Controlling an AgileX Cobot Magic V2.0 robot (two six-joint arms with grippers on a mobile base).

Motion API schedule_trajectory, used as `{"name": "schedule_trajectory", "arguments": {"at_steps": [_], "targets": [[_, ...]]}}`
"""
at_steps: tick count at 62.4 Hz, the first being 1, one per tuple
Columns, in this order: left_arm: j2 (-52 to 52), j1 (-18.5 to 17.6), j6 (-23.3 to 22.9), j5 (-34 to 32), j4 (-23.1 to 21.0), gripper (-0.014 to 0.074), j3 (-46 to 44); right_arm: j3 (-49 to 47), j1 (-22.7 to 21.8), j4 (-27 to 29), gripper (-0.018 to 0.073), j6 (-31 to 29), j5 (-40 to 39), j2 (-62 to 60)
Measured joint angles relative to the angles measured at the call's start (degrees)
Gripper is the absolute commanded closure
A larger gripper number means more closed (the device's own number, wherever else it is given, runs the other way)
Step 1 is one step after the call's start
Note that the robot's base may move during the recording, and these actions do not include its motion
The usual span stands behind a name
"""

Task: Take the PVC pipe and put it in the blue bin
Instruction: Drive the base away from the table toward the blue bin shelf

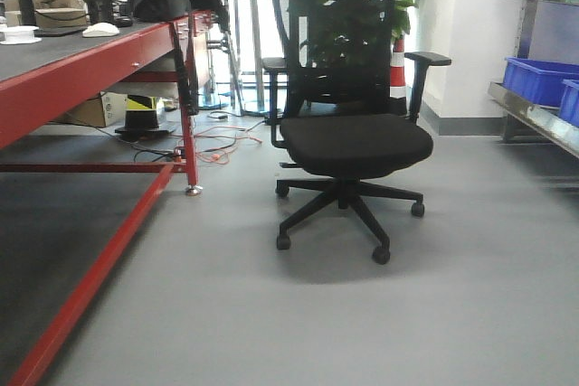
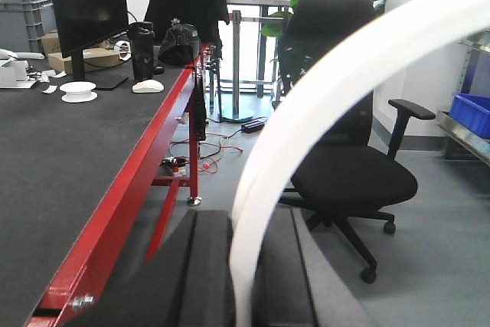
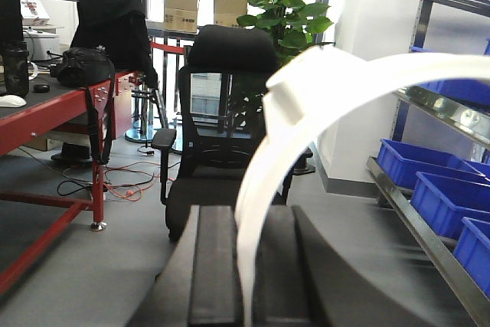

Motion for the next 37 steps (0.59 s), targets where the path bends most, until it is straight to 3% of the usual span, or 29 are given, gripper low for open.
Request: {"name": "schedule_trajectory", "arguments": {"at_steps": [37], "targets": [[0.00, 0.00, 0.00, 0.00, 0.00, 0.0707, 0.00, 0.00, 0.00, 0.00, 0.0700, 0.00, 0.00, 0.00]]}}
